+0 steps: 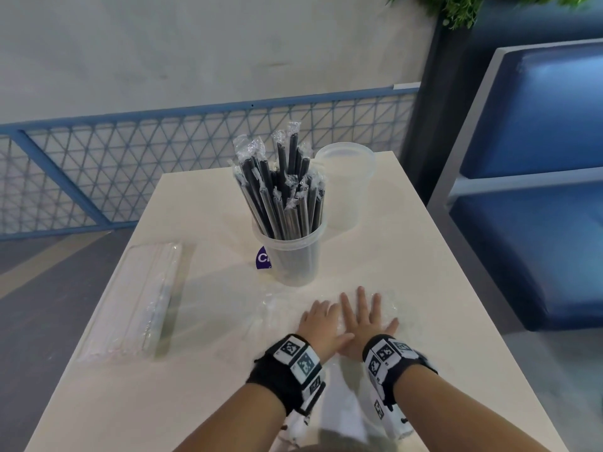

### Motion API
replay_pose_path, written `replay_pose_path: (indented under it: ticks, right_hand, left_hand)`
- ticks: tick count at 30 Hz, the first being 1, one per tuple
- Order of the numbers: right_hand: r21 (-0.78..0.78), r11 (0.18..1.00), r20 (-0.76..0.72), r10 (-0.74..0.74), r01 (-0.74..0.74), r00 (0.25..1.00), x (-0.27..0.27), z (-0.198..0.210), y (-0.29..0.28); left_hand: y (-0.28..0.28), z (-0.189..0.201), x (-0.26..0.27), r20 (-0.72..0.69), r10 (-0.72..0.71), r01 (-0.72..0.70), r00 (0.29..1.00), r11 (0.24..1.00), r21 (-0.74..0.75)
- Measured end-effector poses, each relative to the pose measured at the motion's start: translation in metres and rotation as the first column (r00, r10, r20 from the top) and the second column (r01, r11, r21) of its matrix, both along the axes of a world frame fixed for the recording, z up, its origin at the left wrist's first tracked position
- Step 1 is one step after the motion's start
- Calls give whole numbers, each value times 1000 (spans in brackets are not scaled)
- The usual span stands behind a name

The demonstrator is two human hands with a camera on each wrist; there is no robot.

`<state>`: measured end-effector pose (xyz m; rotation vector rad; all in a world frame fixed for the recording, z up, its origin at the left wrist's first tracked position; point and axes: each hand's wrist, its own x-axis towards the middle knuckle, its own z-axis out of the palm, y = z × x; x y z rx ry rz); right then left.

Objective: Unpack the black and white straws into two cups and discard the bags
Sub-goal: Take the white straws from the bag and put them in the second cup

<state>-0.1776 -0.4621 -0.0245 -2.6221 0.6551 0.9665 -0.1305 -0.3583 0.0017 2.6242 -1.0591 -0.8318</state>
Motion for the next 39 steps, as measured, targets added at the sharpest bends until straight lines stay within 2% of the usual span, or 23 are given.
replay_pose_path:
  ticks: [2,6,10,15,24,28,30,31,32,34,36,37,39]
  right_hand:
    - [8,1000,11,2,-2,1000,-4,-2,-3]
    - [35,999,43,12,-13,999,-11,-7,-10]
    - [48,998,59,46,-49,997,-17,-5,-21]
    - [45,998,103,48,-52,993,-37,-2,-43]
    - [47,995,178,-94,87,980,-44,0,-45]
    - [42,995,160,-95,90,983,-41,2,-43]
    - [15,995,159,-97,96,982,-36,8,-38]
    - [-2,996,177,-91,93,980,-34,15,-33]
    - [-12,995,220,-89,94,971,-31,23,-28]
    - [26,994,378,-110,108,919,-24,46,-17]
    - [140,988,554,-130,61,822,-15,75,-9]
    - [188,982,627,-125,7,769,-9,92,-7]
    - [251,963,728,-120,-99,675,5,122,-6]
  left_hand:
    - [12,-23,7,-15,-4,6,1000,993,121]
    - [40,-43,22,43,-126,116,991,975,190]
    - [46,-41,25,9,-73,70,997,978,198]
    - [58,-38,31,31,126,-130,992,969,209]
    - [63,-35,33,39,166,-170,985,967,188]
    - [56,-22,25,146,143,-170,979,966,192]
    - [51,-8,20,182,176,-188,967,981,50]
    - [51,-1,18,179,232,-221,956,972,-81]
    - [52,6,17,163,315,-274,935,933,-235]
    - [57,26,23,70,488,-389,870,768,-509]
    - [64,53,39,-47,577,-460,816,597,-657]
    - [69,67,50,-90,584,-475,806,551,-686]
    - [77,93,78,-153,554,-485,818,522,-701]
